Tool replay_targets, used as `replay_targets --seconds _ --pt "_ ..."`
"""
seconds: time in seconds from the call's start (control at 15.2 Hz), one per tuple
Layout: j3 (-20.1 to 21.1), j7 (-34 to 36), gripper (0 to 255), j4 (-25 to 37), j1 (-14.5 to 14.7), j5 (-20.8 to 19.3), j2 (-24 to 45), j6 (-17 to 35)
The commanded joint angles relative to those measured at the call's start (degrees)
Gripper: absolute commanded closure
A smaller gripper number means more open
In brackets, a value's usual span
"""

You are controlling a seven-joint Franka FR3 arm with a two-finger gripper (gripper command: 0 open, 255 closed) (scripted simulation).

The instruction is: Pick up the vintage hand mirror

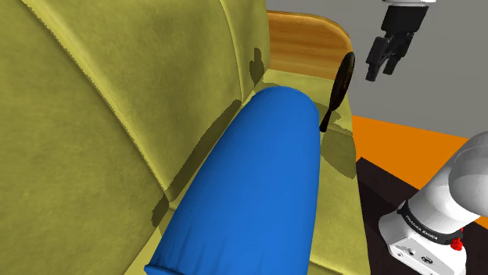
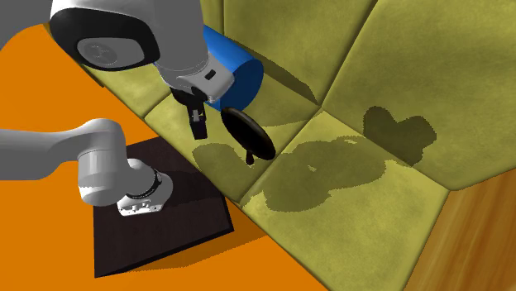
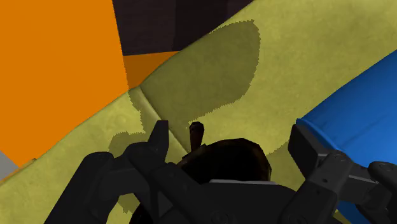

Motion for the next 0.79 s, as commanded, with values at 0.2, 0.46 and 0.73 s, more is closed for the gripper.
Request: replay_targets --seconds 0.2,0.46,0.73 --pt "2.8 15.2 0 4.8 -4.8 3.4 5.8 2.5" --pt "5.3 35.0 0 11.3 -11.1 6.0 12.5 5.2" --pt "6.2 44.2 0 12.5 -14.0 6.7 14.9 7.8"
